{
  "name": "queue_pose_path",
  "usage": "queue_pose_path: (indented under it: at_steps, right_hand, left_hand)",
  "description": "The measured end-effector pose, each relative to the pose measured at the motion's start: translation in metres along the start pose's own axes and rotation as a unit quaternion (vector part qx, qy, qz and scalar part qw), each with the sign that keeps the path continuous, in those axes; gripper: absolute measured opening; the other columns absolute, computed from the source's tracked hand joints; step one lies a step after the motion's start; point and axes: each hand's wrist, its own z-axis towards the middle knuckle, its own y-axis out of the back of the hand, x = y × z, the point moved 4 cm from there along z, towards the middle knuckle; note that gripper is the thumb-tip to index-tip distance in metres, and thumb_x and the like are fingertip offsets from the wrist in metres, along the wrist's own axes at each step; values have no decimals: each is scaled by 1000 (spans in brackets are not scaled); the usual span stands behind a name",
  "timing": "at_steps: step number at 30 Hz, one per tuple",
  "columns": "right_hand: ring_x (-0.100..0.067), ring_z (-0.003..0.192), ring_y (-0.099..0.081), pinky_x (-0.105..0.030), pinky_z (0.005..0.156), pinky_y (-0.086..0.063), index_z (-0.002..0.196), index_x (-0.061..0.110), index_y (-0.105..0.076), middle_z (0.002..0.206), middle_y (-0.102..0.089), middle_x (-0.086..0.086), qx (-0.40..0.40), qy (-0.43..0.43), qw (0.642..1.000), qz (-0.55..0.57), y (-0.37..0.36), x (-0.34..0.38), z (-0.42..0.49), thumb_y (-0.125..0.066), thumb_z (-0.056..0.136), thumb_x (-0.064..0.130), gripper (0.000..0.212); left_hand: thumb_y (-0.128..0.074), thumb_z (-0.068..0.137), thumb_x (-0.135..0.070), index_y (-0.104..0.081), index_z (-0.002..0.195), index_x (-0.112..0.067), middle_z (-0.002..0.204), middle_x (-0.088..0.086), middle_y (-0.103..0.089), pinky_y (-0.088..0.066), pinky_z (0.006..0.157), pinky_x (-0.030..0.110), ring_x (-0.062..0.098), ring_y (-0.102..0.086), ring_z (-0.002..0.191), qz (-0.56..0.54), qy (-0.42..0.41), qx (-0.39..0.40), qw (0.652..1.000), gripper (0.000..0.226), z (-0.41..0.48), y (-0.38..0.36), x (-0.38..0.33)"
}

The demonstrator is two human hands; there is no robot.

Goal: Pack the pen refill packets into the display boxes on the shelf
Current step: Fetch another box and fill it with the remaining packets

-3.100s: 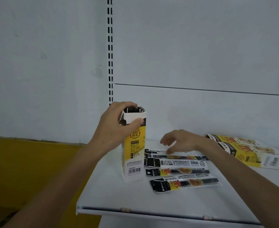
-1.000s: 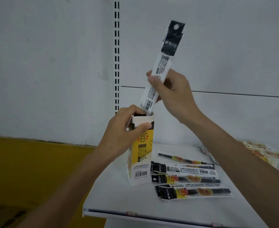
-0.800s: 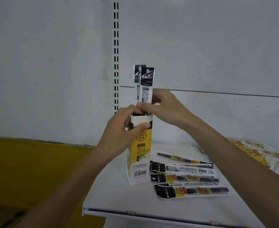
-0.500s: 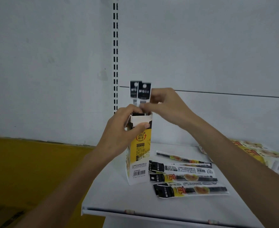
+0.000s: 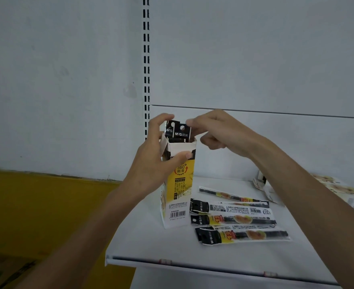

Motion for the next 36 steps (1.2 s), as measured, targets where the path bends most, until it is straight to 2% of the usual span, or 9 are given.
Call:
queue_pose_path:
  at_steps: [3, 8, 12, 15, 19, 27, 30, 32, 36]
  right_hand:
    - [-7, 35, -25, -14, 42, -26, 73, 18, -61, 90, -70, -1, -20, -16, 998, -50, -2, 5, -4, -38, 97, 34, 37]
    - [-10, 45, -48, -23, 66, -44, 83, 17, -71, 45, -52, 3, -73, 39, 991, -102, -7, 2, -8, -38, 95, 46, 45]
    - [-12, 49, -53, -18, 56, -44, 93, 16, -68, 82, -68, 12, -198, 110, 973, -34, 16, -24, -8, -57, 91, 23, 13]
    - [-8, 73, -59, -16, 67, -41, 98, 20, -65, 88, -63, 10, -85, -7, 967, -241, 21, -71, -4, -63, 86, 18, 12]
    - [-19, 109, -53, -29, 91, -41, 118, 16, -58, 118, -56, -1, 130, -236, 890, -368, 14, -149, -22, -68, 83, 27, 38]
    - [-18, 78, -56, -25, 68, -46, 137, 30, -36, 94, -56, -5, -23, -126, 941, -314, 28, -163, -27, -54, 92, 12, 52]
    - [-18, 72, -51, -31, 76, -48, 119, 17, -60, 89, -49, -7, -176, -2, 919, -353, 47, -145, -26, -48, 94, 8, 29]
    - [-18, 68, -52, -21, 70, -45, 101, 9, -67, 90, -48, -9, -232, -31, 930, -283, 56, -138, -24, -43, 94, 3, 26]
    - [-16, 68, -57, -27, 68, -58, 90, 5, -63, 90, -53, -12, -105, -156, 982, -28, 46, -129, -27, -42, 87, -8, 26]
  left_hand:
    - [-66, 80, -24, -32, 106, -53, 97, -19, -57, -50, 63, 10, -5, -61, 83, 17, -6, 6, 1000, 52, 1, -1, -1]
    - [-65, 81, -29, -41, 98, -46, 96, -16, -60, -55, 73, 25, 5, -61, 87, 49, -5, 5, 999, 34, 3, 1, 1]
    - [-67, 79, -31, -50, 88, -40, 97, -2, -60, -53, 79, 40, 18, -60, 89, 68, 7, -6, 998, 21, 3, 5, 3]
    - [-69, 77, -32, -50, 83, -42, 99, 0, -58, -52, 81, 43, 20, -59, 90, 83, 6, -12, 996, 22, 4, 4, 2]
    - [-69, 70, -43, -51, 79, -43, 99, 2, -57, -51, 80, 46, 23, -59, 90, 87, 14, -21, 996, 20, 5, 3, 0]
    - [-59, 60, -60, -50, 82, -41, 97, 2, -58, -52, 79, 46, 22, -59, 88, 86, 32, -24, 996, 31, 5, -1, 4]
    - [-58, 59, -60, -49, 81, -41, 97, 2, -57, -51, 79, 48, 24, -59, 89, 86, 31, -23, 996, 31, 4, -1, 4]
    - [-58, 59, -60, -49, 81, -41, 97, 2, -57, -51, 79, 47, 25, -59, 89, 85, 31, -21, 996, 29, 4, 1, 4]
    - [-60, 63, -56, -48, 81, -42, 98, 2, -57, -51, 80, 47, 25, -58, 91, 84, 31, -18, 996, 26, 4, 3, 5]
